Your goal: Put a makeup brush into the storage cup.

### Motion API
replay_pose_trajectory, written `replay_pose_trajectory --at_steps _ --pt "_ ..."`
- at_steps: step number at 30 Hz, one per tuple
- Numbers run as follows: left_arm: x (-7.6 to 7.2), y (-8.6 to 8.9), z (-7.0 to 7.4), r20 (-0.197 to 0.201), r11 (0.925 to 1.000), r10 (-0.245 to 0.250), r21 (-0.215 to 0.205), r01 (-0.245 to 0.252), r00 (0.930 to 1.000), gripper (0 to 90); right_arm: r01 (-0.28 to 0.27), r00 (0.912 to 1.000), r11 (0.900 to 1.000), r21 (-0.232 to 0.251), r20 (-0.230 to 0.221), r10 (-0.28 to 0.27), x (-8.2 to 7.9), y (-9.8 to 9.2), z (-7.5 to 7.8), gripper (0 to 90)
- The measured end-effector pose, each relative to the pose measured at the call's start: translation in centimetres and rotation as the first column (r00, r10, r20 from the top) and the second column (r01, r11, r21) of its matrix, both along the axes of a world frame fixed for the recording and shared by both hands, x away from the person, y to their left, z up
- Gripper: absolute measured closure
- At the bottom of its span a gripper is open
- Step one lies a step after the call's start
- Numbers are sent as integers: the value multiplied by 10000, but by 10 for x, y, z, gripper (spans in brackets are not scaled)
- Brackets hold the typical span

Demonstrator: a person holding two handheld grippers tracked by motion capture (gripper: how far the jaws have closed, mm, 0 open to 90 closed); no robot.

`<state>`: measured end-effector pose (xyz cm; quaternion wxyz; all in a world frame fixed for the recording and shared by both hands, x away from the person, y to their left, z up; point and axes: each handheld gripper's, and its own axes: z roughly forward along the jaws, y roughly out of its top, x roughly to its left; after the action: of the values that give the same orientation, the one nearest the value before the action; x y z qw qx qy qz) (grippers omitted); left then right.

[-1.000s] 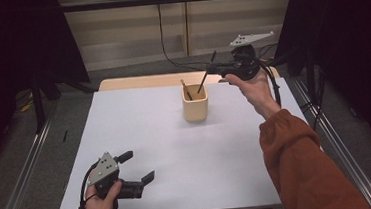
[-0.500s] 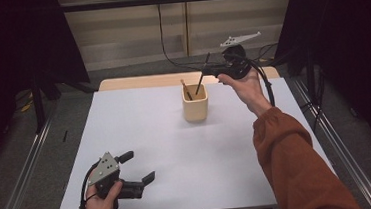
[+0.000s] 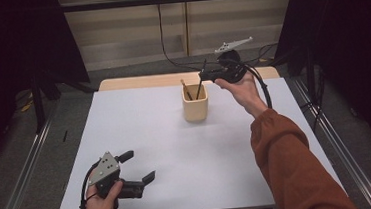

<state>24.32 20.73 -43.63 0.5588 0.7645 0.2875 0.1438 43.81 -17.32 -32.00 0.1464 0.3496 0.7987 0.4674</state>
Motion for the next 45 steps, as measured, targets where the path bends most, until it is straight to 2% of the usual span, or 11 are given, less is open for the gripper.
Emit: replay_pose_trajectory --at_steps 16,19,30,33,35,40,45 --pt "1 0 -2 -102 9999 -56 115 57 9999 19 85 9989 9999 131 -467 -79 4 -3 -29 857" --pt "2 -1 -3 -188 9997 -239 56 240 9995 19 93 9987 9998 150 -496 -86 3 -4 -34 857" --pt "1 -2 -3 -202 9998 -177 114 179 9996 19 187 9984 9994 307 -536 -171 3 -3 -43 856" --pt "1 -2 -3 -164 9997 -195 115 197 9997 19 189 9986 9994 305 -504 -173 4 -1 -43 855" --pt "1 -2 -4 -160 9998 -190 114 192 9997 19 -2 9989 9991 417 -466 22 3 1 -42 853" --pt "2 0 -3 -175 9997 -159 159 162 9997 19 91 9986 9992 377 -526 -71 3 -1 -45 848" --pt "2 -1 -4 -226 9997 -177 140 181 9996 19 216 9983 9988 448 -542 -192 3 0 -47 796"
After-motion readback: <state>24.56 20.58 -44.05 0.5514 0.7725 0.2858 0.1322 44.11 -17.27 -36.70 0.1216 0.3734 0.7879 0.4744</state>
